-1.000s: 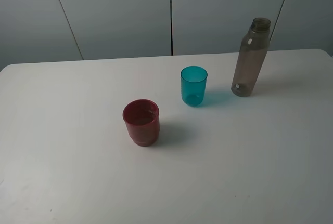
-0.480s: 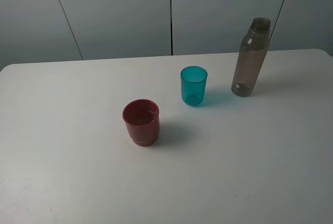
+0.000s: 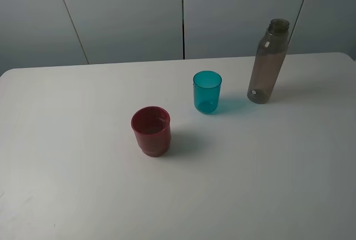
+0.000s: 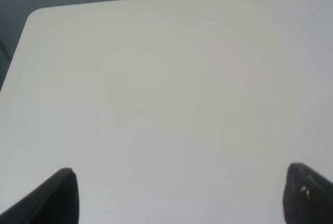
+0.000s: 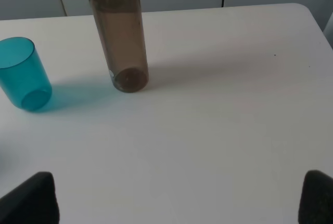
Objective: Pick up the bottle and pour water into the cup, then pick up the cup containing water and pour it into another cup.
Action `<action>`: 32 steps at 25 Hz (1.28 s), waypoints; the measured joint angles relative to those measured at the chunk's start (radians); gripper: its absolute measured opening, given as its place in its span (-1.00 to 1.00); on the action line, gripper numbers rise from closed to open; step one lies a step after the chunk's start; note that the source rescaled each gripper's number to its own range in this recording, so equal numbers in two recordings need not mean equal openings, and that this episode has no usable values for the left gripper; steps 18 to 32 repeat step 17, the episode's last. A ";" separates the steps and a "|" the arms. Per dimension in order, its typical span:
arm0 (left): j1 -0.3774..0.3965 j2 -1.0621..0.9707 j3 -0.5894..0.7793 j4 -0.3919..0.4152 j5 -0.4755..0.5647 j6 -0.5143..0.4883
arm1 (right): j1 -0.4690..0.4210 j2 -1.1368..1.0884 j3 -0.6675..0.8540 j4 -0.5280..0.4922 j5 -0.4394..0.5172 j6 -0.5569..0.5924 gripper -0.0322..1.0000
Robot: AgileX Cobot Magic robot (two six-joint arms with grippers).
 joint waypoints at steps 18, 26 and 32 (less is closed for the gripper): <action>0.000 0.000 0.000 0.000 0.000 0.000 | 0.000 0.000 0.000 0.000 0.000 -0.006 1.00; 0.000 0.000 0.000 0.000 0.000 0.000 | 0.000 0.000 0.000 0.000 0.000 -0.006 1.00; 0.000 0.000 0.000 0.000 0.000 0.000 | 0.000 0.000 0.000 0.000 0.000 -0.006 1.00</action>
